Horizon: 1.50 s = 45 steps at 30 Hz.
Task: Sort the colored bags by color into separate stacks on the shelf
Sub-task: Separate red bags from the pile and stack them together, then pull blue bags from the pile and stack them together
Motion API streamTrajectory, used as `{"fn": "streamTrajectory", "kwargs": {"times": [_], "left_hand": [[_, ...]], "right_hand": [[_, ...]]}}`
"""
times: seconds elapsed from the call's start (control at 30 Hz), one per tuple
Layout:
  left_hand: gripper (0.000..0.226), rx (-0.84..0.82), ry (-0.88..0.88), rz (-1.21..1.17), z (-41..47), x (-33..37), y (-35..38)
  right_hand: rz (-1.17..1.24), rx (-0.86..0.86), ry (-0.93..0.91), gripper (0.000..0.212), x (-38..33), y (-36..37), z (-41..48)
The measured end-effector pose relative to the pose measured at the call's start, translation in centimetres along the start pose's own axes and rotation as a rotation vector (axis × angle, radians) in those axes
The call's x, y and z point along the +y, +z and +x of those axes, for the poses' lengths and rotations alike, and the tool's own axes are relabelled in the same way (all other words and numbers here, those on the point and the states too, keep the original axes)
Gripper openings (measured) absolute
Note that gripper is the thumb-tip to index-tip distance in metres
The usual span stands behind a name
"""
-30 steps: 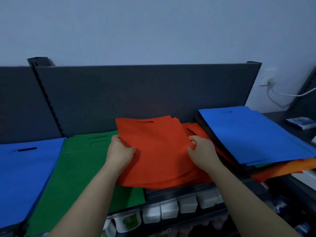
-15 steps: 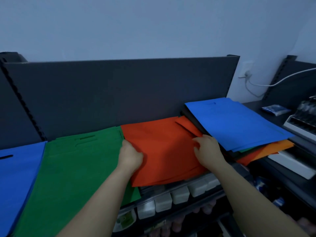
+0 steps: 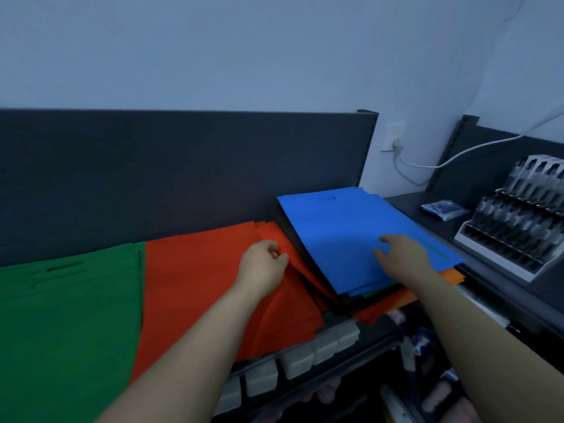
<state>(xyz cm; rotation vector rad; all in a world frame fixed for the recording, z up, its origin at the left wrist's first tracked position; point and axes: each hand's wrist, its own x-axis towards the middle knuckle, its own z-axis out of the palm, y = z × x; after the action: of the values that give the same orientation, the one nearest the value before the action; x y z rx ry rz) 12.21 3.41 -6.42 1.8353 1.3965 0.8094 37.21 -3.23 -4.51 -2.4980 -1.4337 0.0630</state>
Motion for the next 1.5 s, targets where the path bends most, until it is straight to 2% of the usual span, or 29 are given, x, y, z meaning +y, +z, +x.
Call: {"fn": "streamTrajectory", "kwargs": {"times": [0.07,0.17,0.33,0.4,0.47,0.53,0.63,0.73,0.8,0.87,1.0,1.1,1.13,1.27,1.4,1.5], "left_hand": [[0.011,-0.038,-0.034,-0.048,0.7,1.0,1.9],[0.032,-0.028,-0.080,-0.093,1.7,1.7,4.1],[0.029,0.015,-0.145,-0.129,3.1,1.5,5.4],[0.029,0.030,-0.177,-0.159,3.4,1.4,5.3],[0.034,0.026,-0.196,-0.195,3.7,1.3,5.1],[0.035,0.002,-0.214,-0.212,4.0,1.1,5.1],[0.035,0.015,-0.212,-0.211,4.0,1.2,5.2],[0.030,0.027,-0.212,-0.287,3.9,1.2,5.1],[0.026,0.012,-0.233,-0.306,3.8,1.2,4.8],[0.027,-0.013,-0.243,-0.309,3.7,1.3,4.6],[0.022,-0.010,-0.218,-0.312,3.6,1.5,4.5],[0.020,-0.022,-0.226,-0.310,3.4,1.4,4.4],[0.022,-0.027,-0.229,-0.312,3.3,1.3,4.4],[0.031,-0.020,-0.235,-0.326,3.0,1.2,4.4],[0.034,-0.028,-0.216,-0.332,2.6,1.3,4.1],[0.036,0.020,-0.194,-0.288,2.5,1.2,3.6]], "right_hand": [[-0.049,-0.044,0.028,0.053,1.4,-0.2,1.2],[-0.033,-0.132,0.003,0.041,2.5,0.4,2.2],[0.024,-0.151,-0.172,0.025,2.5,1.3,2.7],[0.113,-0.125,-0.136,0.030,3.0,0.8,3.2],[0.063,-0.074,-0.021,0.048,3.8,0.2,3.8],[-0.022,-0.114,0.054,0.056,4.5,0.2,4.1],[0.064,-0.151,-0.005,0.059,4.2,0.9,4.3],[0.203,-0.118,-0.040,0.059,3.7,0.8,4.3],[0.138,-0.070,0.035,0.060,4.1,0.6,4.4],[0.077,-0.101,0.074,0.059,4.4,0.6,4.4],[0.216,-0.100,0.000,0.056,4.1,0.9,4.4],[-0.006,-0.049,0.059,0.051,4.4,0.3,4.1],[-0.005,-0.074,0.061,0.051,4.4,0.3,4.0],[0.173,-0.079,-0.029,0.055,3.5,0.9,3.5],[0.345,-0.084,0.003,0.058,2.6,0.4,3.1],[0.419,-0.065,-0.027,0.044,1.9,0.2,3.1]]}}
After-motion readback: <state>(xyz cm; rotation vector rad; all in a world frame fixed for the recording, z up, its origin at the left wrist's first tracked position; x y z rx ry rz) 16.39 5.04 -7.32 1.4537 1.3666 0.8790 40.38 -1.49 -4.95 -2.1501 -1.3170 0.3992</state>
